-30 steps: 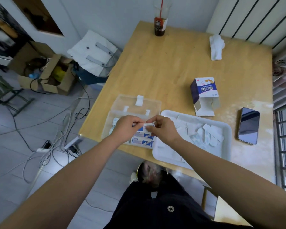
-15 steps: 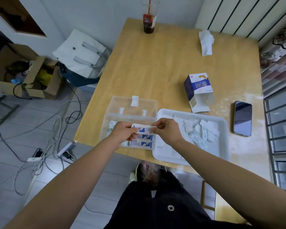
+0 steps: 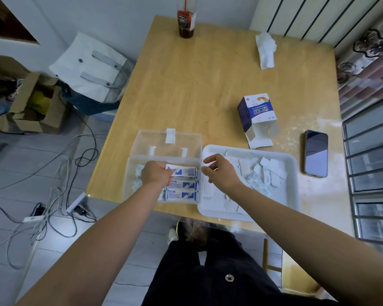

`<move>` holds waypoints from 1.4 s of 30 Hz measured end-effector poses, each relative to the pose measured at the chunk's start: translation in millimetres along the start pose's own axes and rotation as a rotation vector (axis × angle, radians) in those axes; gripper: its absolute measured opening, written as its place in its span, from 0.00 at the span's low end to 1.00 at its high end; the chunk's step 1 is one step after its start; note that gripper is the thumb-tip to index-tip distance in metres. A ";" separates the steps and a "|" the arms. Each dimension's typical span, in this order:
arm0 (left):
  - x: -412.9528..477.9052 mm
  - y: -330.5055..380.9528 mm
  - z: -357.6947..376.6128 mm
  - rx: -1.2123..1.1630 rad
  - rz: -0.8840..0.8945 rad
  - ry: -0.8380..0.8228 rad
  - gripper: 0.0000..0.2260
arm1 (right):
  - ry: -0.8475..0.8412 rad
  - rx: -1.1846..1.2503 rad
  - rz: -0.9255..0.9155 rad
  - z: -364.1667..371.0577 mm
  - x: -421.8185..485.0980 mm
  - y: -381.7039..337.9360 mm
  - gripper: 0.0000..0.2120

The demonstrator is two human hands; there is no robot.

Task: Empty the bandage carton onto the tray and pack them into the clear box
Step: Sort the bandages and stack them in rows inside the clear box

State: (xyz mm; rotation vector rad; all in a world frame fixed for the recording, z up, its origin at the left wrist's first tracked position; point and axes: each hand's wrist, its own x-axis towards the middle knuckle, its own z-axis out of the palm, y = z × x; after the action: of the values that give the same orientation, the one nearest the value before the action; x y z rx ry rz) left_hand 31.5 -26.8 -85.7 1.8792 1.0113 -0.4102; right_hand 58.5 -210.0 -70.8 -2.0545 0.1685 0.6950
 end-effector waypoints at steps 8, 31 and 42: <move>-14.9 8.0 6.2 0.334 0.160 0.073 0.12 | -0.085 0.028 0.013 1.7 -1.5 -4.4 0.11; -69.6 50.9 78.1 0.184 0.476 -0.224 0.04 | 0.114 -0.292 0.153 -95.0 2.0 70.3 0.02; -63.8 38.0 148.1 0.383 0.250 -0.505 0.06 | 0.100 -0.637 0.121 -107.0 -7.2 113.2 0.13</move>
State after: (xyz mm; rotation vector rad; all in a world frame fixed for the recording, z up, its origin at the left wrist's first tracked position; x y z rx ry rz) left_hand 41.6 -191.6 -98.7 2.0522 0.3700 -0.9214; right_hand 53.6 -361.6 -106.8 -2.7083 0.1402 0.7891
